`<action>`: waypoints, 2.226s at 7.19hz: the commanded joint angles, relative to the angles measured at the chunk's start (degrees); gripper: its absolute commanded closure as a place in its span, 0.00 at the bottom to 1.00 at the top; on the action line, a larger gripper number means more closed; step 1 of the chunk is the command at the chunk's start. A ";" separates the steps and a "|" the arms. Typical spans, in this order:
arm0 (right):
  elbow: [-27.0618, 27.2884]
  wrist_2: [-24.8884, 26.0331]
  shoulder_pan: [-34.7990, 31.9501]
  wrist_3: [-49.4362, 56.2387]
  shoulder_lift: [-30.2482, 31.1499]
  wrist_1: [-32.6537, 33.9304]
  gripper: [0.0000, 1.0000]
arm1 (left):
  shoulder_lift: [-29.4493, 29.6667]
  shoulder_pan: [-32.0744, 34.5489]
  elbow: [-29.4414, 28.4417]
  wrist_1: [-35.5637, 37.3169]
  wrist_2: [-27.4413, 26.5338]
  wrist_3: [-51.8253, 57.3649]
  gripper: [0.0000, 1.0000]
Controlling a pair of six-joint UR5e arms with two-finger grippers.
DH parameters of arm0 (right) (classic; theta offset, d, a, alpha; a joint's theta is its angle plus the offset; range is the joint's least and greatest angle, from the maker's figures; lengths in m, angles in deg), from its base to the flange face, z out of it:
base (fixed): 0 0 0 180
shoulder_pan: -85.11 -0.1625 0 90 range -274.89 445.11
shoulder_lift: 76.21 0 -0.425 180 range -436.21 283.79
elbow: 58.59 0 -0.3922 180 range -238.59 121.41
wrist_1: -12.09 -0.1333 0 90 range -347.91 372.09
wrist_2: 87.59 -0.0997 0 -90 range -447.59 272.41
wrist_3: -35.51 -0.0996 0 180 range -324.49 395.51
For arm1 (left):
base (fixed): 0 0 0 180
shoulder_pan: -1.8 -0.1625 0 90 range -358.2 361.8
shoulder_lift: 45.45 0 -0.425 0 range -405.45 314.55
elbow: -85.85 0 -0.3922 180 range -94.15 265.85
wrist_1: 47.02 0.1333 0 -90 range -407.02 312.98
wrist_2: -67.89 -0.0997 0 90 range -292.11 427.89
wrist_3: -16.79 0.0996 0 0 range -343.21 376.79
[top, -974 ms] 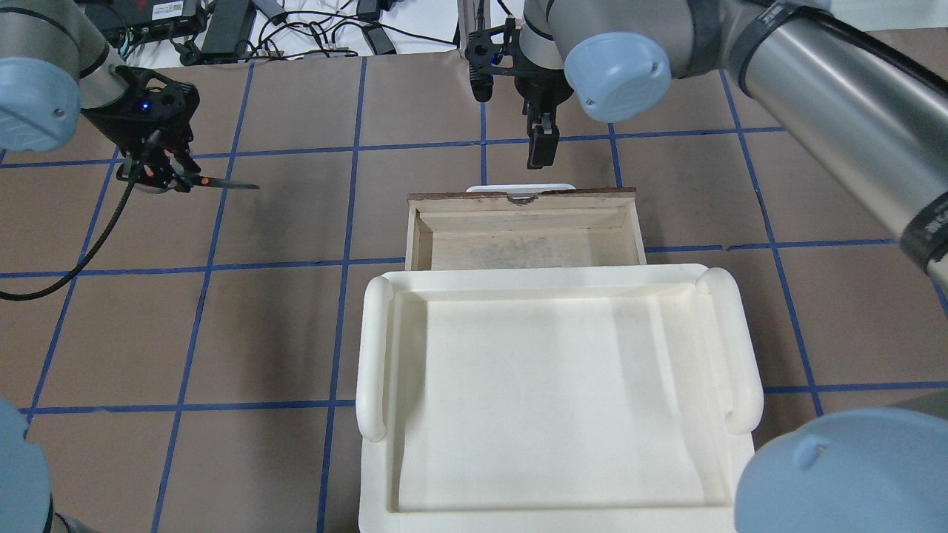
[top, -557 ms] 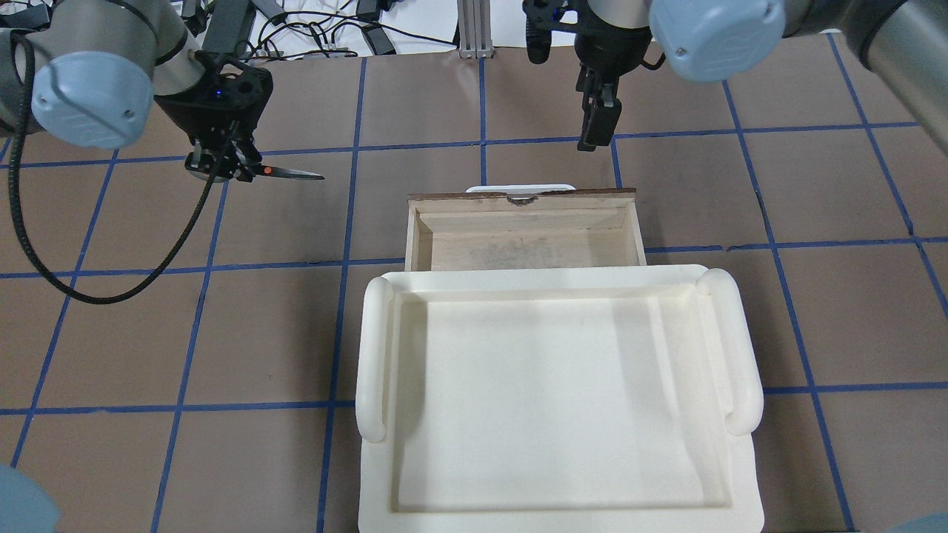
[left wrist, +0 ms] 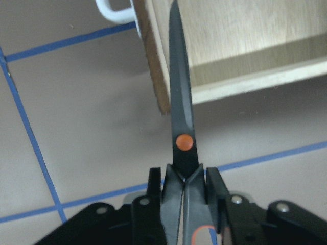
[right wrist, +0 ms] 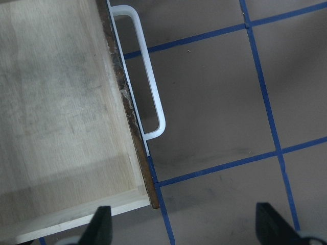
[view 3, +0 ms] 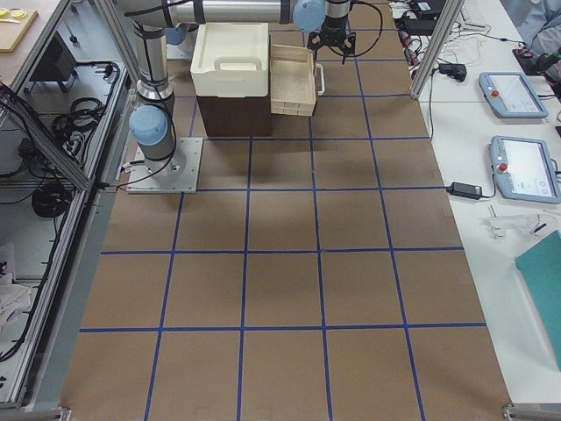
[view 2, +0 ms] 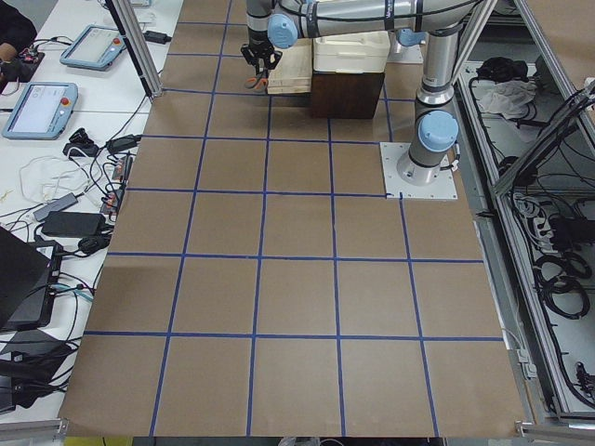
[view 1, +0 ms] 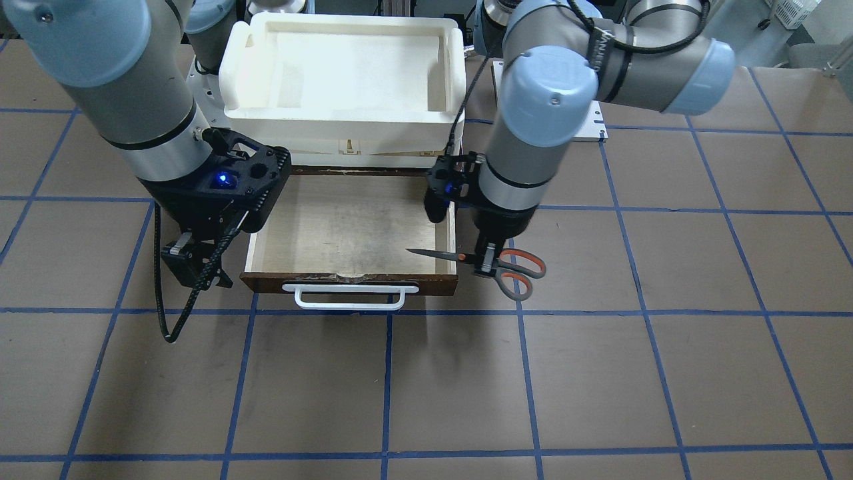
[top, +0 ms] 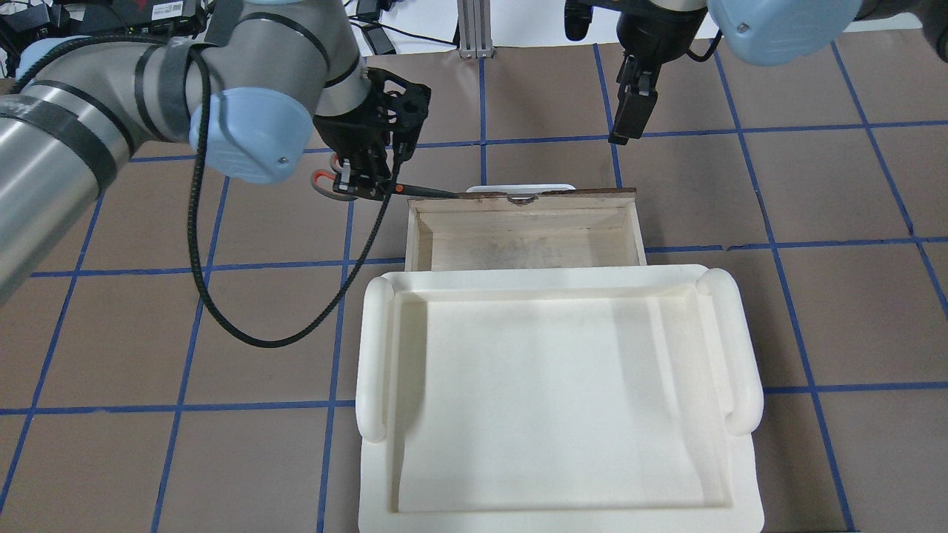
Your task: Place scissors in drawer with both arms
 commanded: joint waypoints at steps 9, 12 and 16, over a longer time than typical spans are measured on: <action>0.13 0.66 4.28 -31.90 1.80 -1.24 0.00 | 2.37 11.68 2.48 0.56 3.56 -9.91 1.00; 0.40 0.58 4.20 -39.99 1.80 -1.06 0.00 | 4.22 11.68 2.48 0.47 3.56 -10.17 0.88; 0.57 5.55 4.02 -51.16 2.32 -0.62 0.00 | 2.65 11.85 1.70 1.00 3.56 -19.98 0.24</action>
